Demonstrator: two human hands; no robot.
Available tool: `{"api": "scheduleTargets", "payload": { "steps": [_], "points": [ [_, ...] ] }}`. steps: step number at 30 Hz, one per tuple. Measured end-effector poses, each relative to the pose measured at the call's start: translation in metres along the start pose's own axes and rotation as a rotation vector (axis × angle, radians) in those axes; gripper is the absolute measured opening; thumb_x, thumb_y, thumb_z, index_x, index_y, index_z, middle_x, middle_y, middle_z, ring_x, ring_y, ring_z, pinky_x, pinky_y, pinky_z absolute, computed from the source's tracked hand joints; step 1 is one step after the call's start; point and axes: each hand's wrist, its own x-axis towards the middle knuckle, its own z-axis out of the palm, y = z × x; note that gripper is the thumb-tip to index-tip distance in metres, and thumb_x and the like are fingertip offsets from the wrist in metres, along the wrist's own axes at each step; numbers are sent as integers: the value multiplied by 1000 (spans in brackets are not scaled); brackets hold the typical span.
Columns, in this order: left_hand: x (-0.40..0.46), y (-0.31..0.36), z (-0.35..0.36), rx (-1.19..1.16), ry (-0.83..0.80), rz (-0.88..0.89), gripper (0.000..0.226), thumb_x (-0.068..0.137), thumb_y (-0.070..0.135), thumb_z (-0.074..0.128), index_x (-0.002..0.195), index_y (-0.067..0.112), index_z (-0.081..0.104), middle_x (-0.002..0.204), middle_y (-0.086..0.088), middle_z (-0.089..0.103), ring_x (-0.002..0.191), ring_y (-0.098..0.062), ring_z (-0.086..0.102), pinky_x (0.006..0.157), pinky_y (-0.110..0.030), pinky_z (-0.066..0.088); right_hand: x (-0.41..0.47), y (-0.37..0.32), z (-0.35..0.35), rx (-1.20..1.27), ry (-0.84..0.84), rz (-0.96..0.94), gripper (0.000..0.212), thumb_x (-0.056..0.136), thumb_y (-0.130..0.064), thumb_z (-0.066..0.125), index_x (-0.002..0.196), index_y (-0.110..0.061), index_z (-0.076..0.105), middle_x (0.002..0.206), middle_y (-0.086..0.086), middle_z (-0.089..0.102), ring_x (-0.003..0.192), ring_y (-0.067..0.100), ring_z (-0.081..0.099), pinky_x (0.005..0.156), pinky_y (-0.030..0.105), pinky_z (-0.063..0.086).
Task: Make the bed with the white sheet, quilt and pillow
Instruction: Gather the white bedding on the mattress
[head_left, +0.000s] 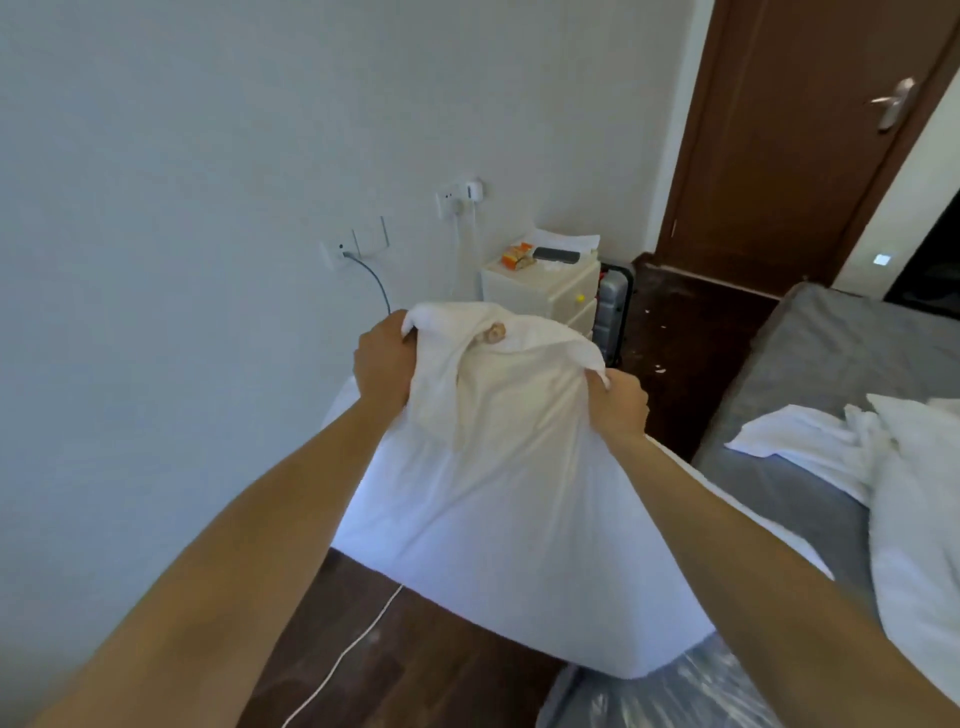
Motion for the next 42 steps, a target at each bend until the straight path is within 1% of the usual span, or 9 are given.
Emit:
{"api": "scheduleTargets", "payload": {
  "steps": [11, 17, 20, 27, 31, 35, 37, 40, 42],
  "points": [
    [244, 33, 34, 67, 84, 312, 38, 86, 30, 30, 94, 11, 62, 89, -10, 68, 85, -31, 61, 72, -35, 45, 205, -107, 138, 74, -19, -20, 43, 101, -35, 39, 107, 0, 63, 105, 20, 63, 99, 37, 58, 76, 36, 41],
    [365, 54, 54, 71, 109, 326, 20, 94, 20, 39, 77, 14, 48, 88, -13, 65, 85, -34, 59, 70, -37, 44, 311, -173, 195, -19, -115, -62, 42, 100, -36, 39, 96, 0, 61, 105, 22, 64, 99, 39, 59, 78, 37, 42],
    [413, 56, 76, 120, 115, 351, 20, 94, 21, 39, 75, 15, 42, 89, -15, 65, 86, -35, 58, 67, -35, 39, 356, -183, 219, -72, -190, -48, 38, 97, -32, 42, 107, -1, 61, 111, 19, 63, 103, 38, 58, 83, 39, 45],
    [534, 16, 163, 155, -25, 283, 20, 93, 22, 41, 84, 13, 56, 94, -16, 66, 90, -36, 61, 75, -38, 46, 479, -151, 308, -112, -488, 47, 55, 93, -38, 43, 141, -11, 38, 139, 10, 48, 125, 31, 47, 106, 43, 39],
    [575, -23, 229, 227, -97, 135, 29, 96, 20, 36, 98, 10, 62, 102, -16, 66, 98, -37, 60, 80, -39, 46, 518, -112, 337, -52, -629, 96, 92, 73, -69, 56, 148, -34, 18, 146, -6, 38, 134, 28, 41, 104, 44, 40],
    [608, -22, 279, 352, -76, 90, 26, 96, 21, 35, 112, 14, 55, 118, -13, 59, 111, -35, 51, 88, -43, 40, 498, -166, 307, -13, -806, 242, 69, 93, -43, 53, 150, -27, 18, 148, -5, 31, 138, 25, 31, 103, 40, 33],
    [622, -14, 305, 444, 26, 202, 33, 94, 18, 45, 126, 18, 50, 137, -13, 47, 126, -37, 40, 100, -48, 33, 528, -157, 310, -4, -798, 237, 66, 94, -40, 54, 149, -25, 23, 152, -3, 30, 137, 25, 33, 102, 37, 34],
    [631, 13, 347, 336, 201, 700, 38, 77, 8, 55, 114, 16, 63, 129, -16, 55, 122, -39, 46, 100, -47, 38, 574, -140, 305, -50, -838, 269, 71, 90, -47, 57, 149, -25, 25, 153, -2, 31, 137, 25, 35, 110, 41, 30],
    [635, 41, 379, 374, 67, 858, 38, 76, 10, 50, 110, 16, 66, 125, -14, 58, 122, -37, 48, 100, -46, 38, 606, -128, 289, -88, -855, 216, 65, 91, -44, 56, 147, -24, 31, 150, -1, 35, 135, 25, 36, 110, 41, 30]
  ]
}}
